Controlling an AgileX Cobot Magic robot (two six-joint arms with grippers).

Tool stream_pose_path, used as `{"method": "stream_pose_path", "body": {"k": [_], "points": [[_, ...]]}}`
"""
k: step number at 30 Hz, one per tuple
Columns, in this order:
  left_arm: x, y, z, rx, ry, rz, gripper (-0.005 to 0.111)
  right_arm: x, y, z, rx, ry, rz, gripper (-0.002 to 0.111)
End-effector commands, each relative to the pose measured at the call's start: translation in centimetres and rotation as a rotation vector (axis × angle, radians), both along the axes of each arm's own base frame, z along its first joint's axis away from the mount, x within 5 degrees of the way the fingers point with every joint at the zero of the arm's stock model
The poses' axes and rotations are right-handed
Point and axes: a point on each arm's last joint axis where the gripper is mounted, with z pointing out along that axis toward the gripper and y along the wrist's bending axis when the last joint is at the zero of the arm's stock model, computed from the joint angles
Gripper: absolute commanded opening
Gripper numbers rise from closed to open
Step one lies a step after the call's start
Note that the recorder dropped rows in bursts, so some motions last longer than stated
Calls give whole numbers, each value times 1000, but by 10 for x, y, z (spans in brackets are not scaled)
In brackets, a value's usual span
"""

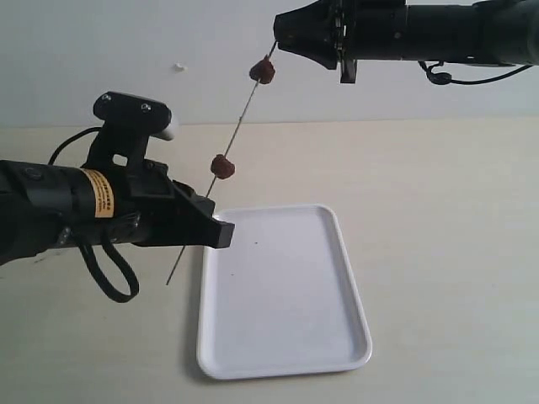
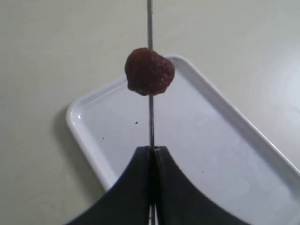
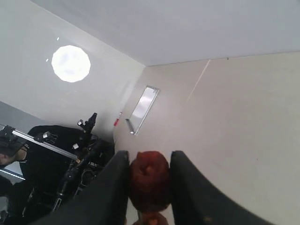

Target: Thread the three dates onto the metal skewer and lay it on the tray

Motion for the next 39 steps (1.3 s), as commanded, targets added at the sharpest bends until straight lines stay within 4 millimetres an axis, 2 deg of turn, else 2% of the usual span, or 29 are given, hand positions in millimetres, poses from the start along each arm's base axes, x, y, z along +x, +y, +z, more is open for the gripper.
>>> {"method": "stream_pose_path", "body": {"k": [1,20,27,39], "points": [[0,-2,2,-3,1,-2,0,1,-3,5,40,-13,-15,29],[0,-3,4,-24,-18,-7,0,0,-2,2,-3,-40,1,29],[0,-2,1,0,3,-1,0,2,-3,7,59,-46,-26,29],[-1,-1,1,6,6,-1,0,0,-2,3,0,-68,-4,29]]}}
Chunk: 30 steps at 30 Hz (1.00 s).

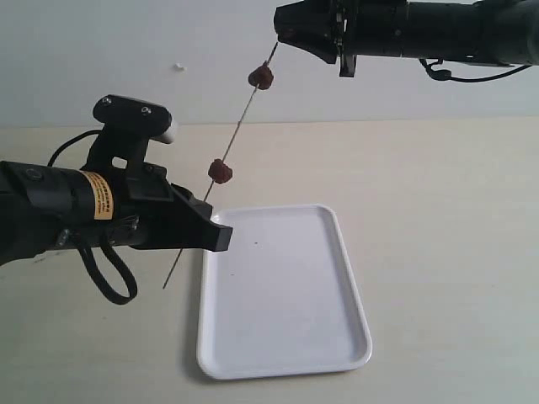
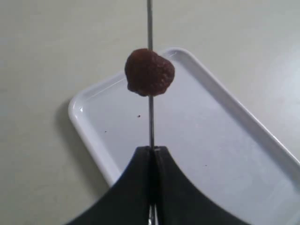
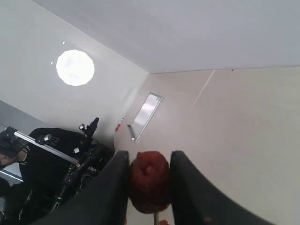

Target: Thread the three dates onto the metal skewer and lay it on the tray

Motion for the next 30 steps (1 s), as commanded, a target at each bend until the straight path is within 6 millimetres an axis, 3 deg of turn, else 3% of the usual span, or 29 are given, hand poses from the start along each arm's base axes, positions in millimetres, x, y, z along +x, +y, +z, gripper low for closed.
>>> {"method": "stream_pose_path", "body": {"k": [1,30], "points": [[0,-3,3,-15,-15,-8,0,-1,-1,0,-26,-26,12,29],[1,-3,4,-18,-26,-15,0,-2,4,-2,-43,-35,29,29]]}}
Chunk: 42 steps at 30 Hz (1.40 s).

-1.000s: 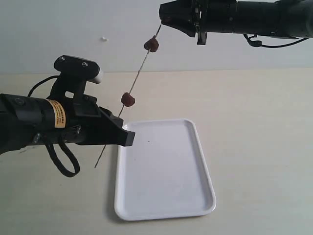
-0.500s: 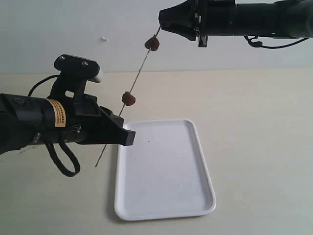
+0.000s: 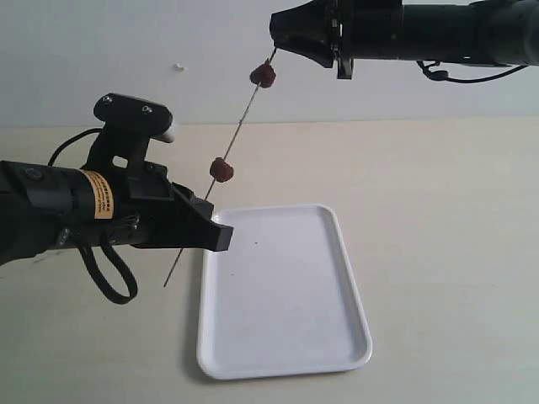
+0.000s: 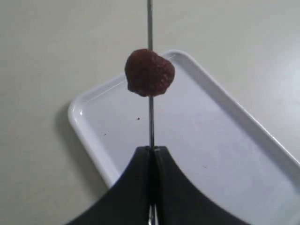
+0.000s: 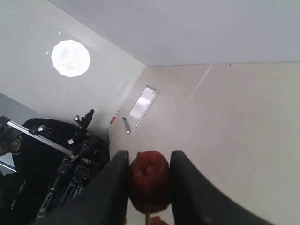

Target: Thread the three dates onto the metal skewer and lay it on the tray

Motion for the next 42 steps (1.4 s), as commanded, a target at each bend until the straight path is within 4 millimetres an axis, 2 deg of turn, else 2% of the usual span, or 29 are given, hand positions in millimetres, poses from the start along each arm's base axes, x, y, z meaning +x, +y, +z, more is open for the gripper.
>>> {"method": "stream_pose_path", "body": {"k": [1,14,21,24,29,37,42], "points": [[0,-3,3,-26,-10,0,0,-1,1,0,-17,-15,15,29],[2,-5,7,-58,-33,-3,0,-3,3,-3,-55,-22,35,29],[11,-12,8,-47,-22,6,0,-8,32,-3,-61,-33,97,29],[12,-13,7,-50,-22,6,0,-10,36,-4,-74,-47,111,29],[13,-14,9,-91,-26,21,0,-11,36,-7,-108,-50,125,29],[25,-2,12,-141,-34,90,0,-12,39,-8,-125,-53,139,29],[27,-3,16,-182,-69,83,0,-12,39,-9,-133,-66,142,29]]}}
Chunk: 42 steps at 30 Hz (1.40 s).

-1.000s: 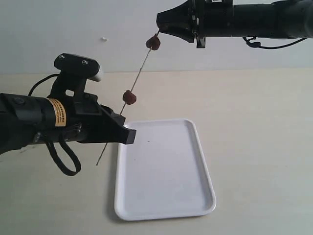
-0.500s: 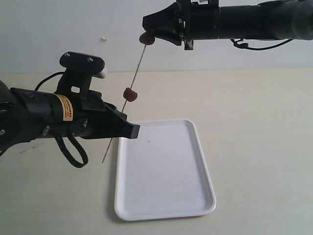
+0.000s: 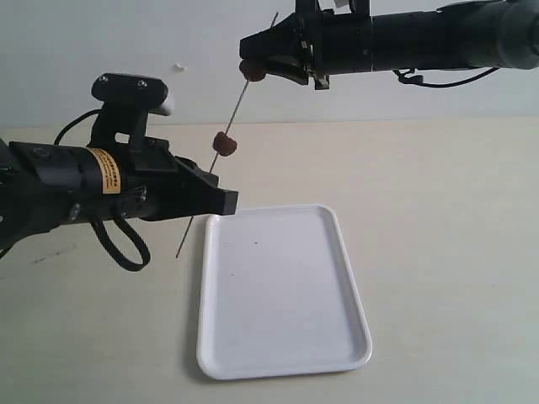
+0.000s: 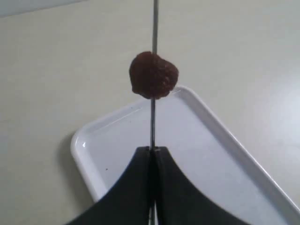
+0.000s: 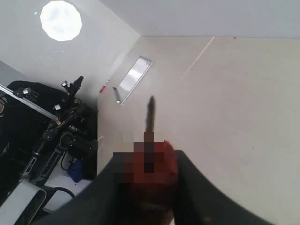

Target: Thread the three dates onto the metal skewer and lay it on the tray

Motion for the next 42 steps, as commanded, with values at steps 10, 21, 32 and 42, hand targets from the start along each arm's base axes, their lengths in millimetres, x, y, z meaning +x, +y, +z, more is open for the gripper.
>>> {"method": "stream_pose_path", "body": {"k": [10,21,32,42], "points": [[7,-4,15,-142,-84,12,0,-5,3,-3,-46,-20,52,29],[7,-3,13,-120,-70,14,0,-3,2,1,-5,-25,33,61],[5,-1,9,-68,-44,13,0,-2,0,1,-13,-52,32,62],[5,-1,9,-54,-54,-2,0,0,-9,1,-23,-76,17,62]]}}
